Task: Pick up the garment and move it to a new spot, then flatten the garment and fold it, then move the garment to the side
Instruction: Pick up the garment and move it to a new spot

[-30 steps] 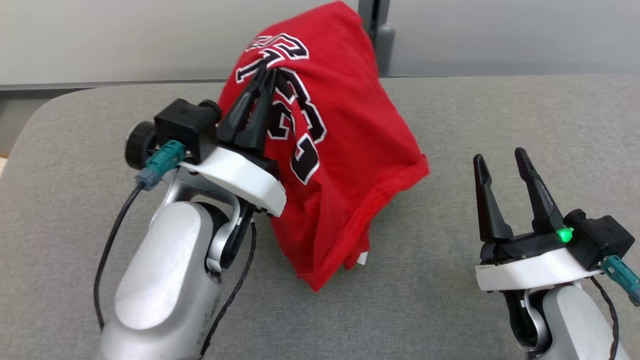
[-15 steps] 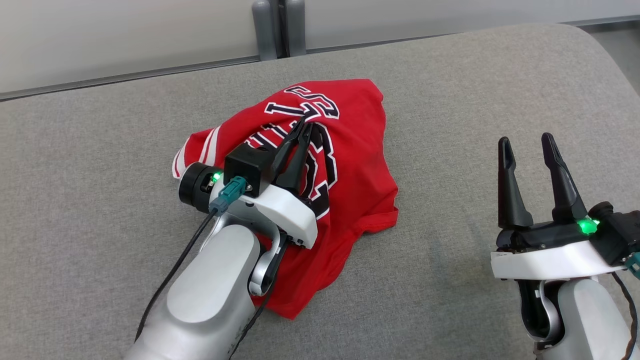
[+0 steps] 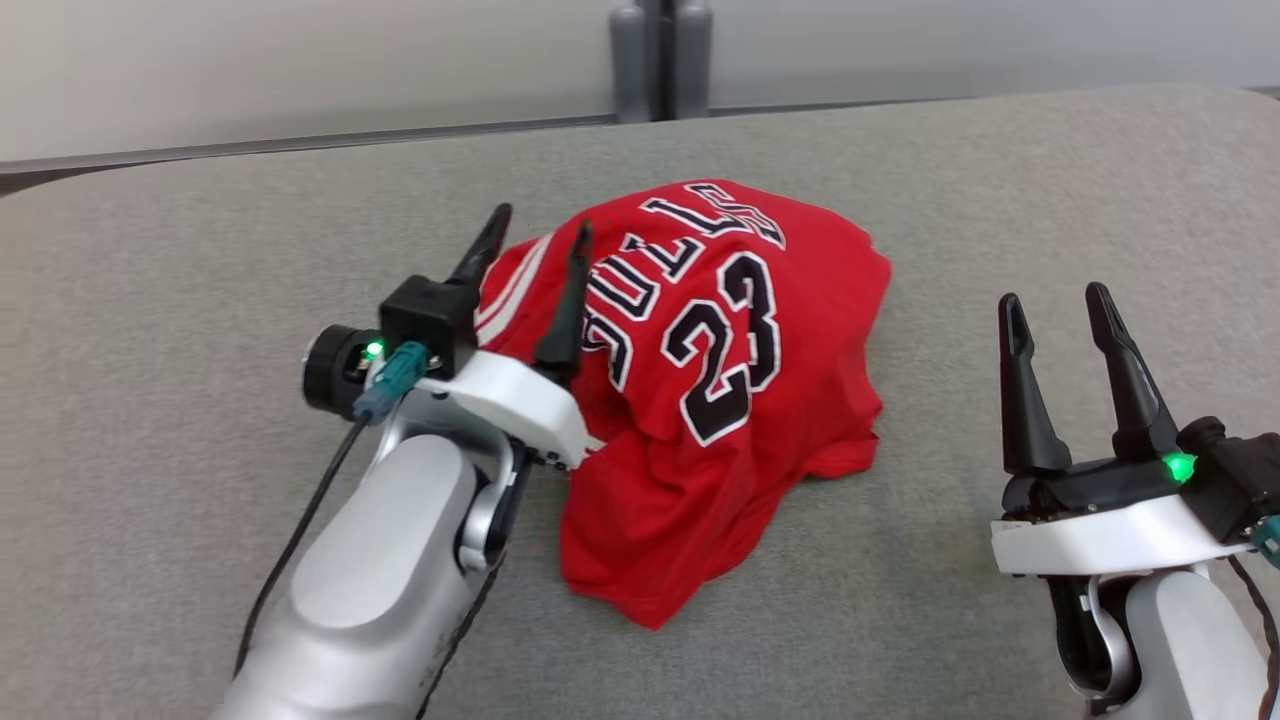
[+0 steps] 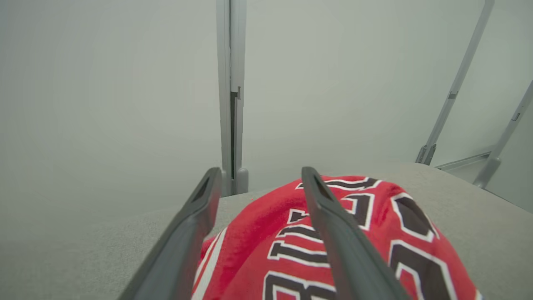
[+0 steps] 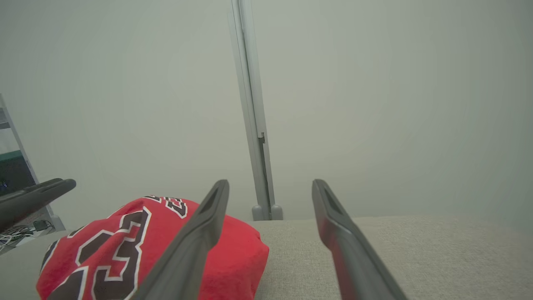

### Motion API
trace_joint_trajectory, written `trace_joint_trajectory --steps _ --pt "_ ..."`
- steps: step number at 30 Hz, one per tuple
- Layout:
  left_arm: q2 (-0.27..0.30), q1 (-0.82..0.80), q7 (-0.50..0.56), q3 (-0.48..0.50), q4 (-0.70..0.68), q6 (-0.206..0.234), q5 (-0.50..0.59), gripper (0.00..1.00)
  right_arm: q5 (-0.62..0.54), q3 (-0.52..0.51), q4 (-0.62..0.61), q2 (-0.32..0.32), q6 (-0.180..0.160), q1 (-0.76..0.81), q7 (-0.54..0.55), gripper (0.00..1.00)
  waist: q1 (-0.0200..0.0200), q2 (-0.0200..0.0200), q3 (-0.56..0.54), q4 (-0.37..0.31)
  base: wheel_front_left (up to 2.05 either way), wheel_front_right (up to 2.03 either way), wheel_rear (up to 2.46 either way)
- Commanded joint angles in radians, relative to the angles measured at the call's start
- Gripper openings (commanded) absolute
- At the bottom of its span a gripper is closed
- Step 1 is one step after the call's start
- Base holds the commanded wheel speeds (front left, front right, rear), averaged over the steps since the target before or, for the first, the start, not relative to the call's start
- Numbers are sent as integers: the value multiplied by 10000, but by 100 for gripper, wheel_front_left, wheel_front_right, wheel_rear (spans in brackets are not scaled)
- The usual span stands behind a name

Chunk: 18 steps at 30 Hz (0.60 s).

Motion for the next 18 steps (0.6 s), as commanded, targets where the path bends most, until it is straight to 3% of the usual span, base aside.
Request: trace_joint_trajectory --steps 1,7,18 --pt "212 277 -56 270 -319 86 122 100 -11 13 34 -119 1 173 -17 100 0 0 -289 486 0 0 0" --pt "450 1686 -38 1127 -1779 274 737 100 -47 136 113 -308 1 520 -17 100 0 0 -744 1101 0 0 0" --pt "104 4377 -42 2175 -3198 209 1654 100 -110 337 315 -200 1 1567 -17 100 0 0 -1681 1398 0 0 0"
